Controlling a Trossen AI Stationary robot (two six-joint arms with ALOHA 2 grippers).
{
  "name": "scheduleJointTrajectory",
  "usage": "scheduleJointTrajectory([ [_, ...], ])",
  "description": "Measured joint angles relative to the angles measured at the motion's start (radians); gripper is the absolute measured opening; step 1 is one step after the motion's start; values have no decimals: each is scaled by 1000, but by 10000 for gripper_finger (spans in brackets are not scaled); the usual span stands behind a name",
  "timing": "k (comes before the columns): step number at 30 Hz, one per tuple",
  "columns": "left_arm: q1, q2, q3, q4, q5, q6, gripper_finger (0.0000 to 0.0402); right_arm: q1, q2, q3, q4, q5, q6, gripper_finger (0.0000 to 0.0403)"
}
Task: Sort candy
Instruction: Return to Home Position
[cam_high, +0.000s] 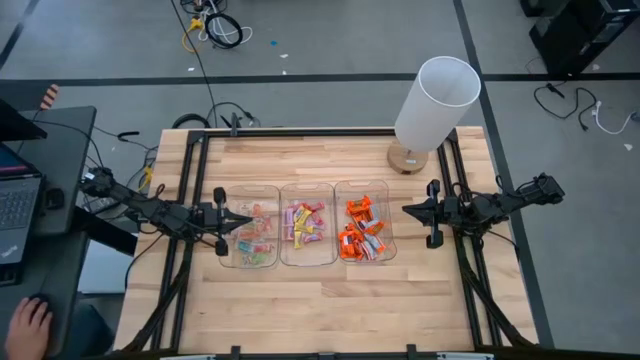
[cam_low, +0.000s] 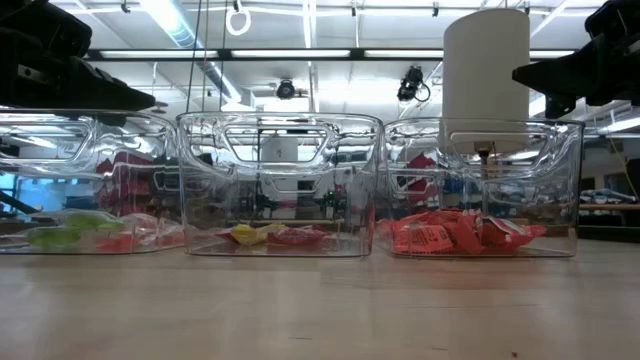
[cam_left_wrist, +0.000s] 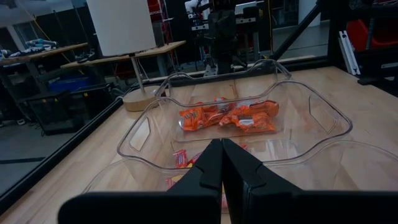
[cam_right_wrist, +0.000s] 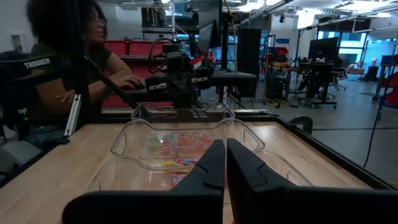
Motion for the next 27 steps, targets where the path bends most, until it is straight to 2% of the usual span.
scheduleJointTrajectory([
  [27,0,0,0,0,0,0,7,0,0,0,0,0,0,1],
])
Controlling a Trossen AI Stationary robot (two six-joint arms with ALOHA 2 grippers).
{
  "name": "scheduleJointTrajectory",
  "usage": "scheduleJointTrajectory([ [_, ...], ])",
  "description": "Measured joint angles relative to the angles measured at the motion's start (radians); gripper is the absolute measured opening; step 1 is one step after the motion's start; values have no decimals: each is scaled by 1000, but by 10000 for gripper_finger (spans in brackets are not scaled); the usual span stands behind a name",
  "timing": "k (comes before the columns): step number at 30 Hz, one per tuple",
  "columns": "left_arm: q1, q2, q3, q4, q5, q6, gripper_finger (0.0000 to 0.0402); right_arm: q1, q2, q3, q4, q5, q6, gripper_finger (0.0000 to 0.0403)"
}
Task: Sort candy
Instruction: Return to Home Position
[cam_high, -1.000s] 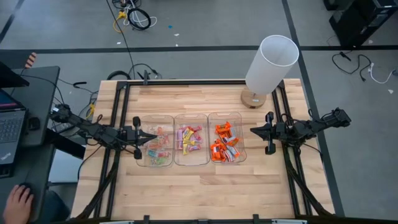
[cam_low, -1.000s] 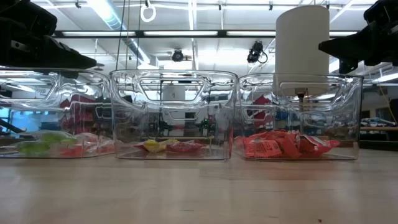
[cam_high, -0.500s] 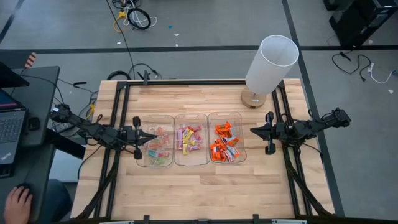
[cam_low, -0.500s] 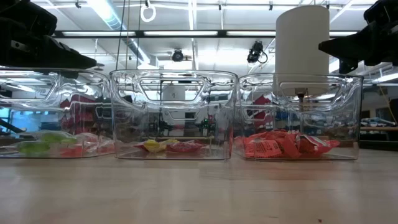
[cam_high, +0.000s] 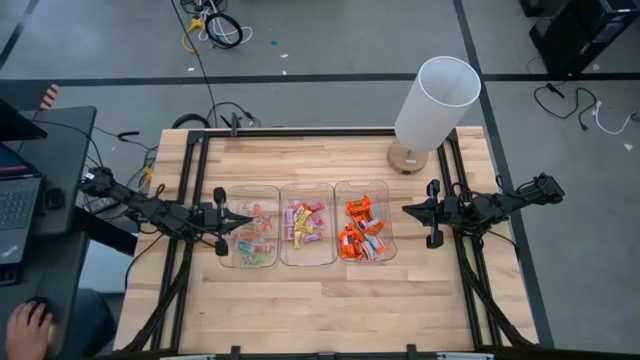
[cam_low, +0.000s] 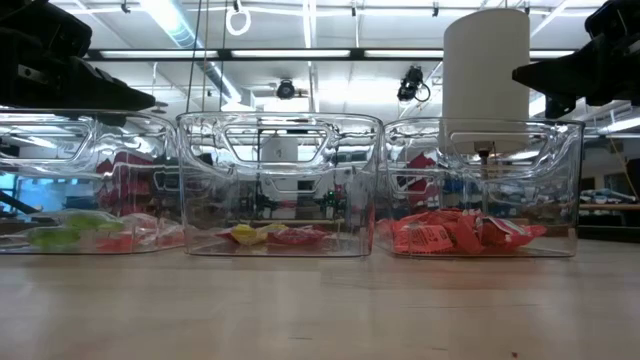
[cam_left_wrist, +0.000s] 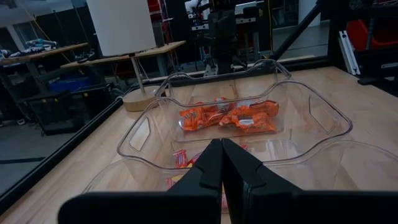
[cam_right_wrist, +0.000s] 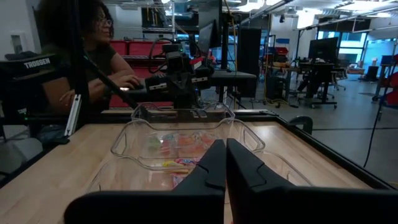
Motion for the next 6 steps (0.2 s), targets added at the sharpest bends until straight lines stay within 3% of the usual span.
scheduleJointTrajectory([
  [6,0,0,0,0,0,0,7,0,0,0,0,0,0,5],
])
